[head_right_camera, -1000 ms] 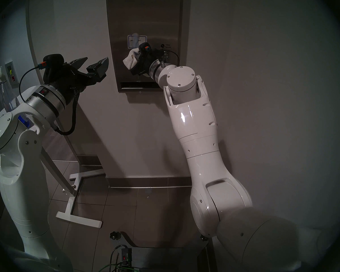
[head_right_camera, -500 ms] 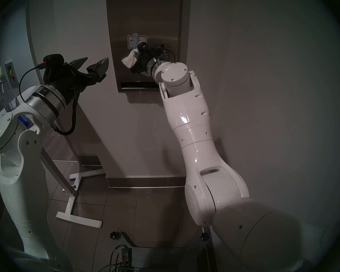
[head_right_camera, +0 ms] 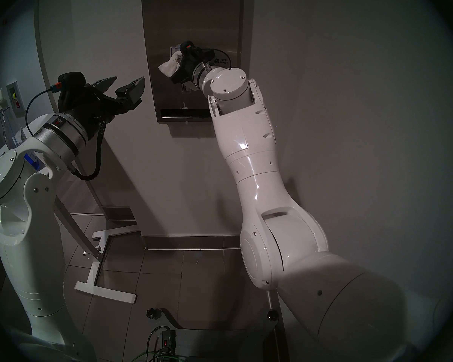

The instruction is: Pick up the cloth and wipe the surface

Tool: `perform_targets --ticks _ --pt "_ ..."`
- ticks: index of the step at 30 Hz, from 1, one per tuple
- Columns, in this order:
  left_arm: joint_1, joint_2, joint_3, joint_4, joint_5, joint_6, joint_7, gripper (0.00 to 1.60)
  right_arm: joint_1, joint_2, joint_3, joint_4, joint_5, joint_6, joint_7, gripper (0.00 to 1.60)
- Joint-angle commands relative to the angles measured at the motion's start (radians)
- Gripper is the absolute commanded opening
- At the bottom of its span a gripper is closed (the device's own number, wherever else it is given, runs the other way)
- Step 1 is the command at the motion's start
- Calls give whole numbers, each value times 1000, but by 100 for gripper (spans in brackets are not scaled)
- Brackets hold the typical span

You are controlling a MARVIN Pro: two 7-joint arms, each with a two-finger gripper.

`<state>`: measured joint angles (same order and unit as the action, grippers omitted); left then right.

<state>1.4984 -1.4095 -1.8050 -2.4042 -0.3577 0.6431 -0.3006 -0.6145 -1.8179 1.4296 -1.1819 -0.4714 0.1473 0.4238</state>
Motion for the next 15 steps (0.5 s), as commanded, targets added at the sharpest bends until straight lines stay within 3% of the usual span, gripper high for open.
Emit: perform_targets --ticks 1,8,14,15 --pt "-18 0 0 -20 -3 -8 -1 160 113 -21 20 -32 -9 -18 -14 0" --pt "-17 1 0 -20 -4 -9 0 160 143 -32 30 -21 -20 -19 -14 0" --pt "-20 1 0 -23 -5 -10 1 160 201 -41 46 102 -18 -33 -12 0" --pt "-20 1 0 -23 -6 -11 2 160 181 -49 52 101 -15 -44 -18 0"
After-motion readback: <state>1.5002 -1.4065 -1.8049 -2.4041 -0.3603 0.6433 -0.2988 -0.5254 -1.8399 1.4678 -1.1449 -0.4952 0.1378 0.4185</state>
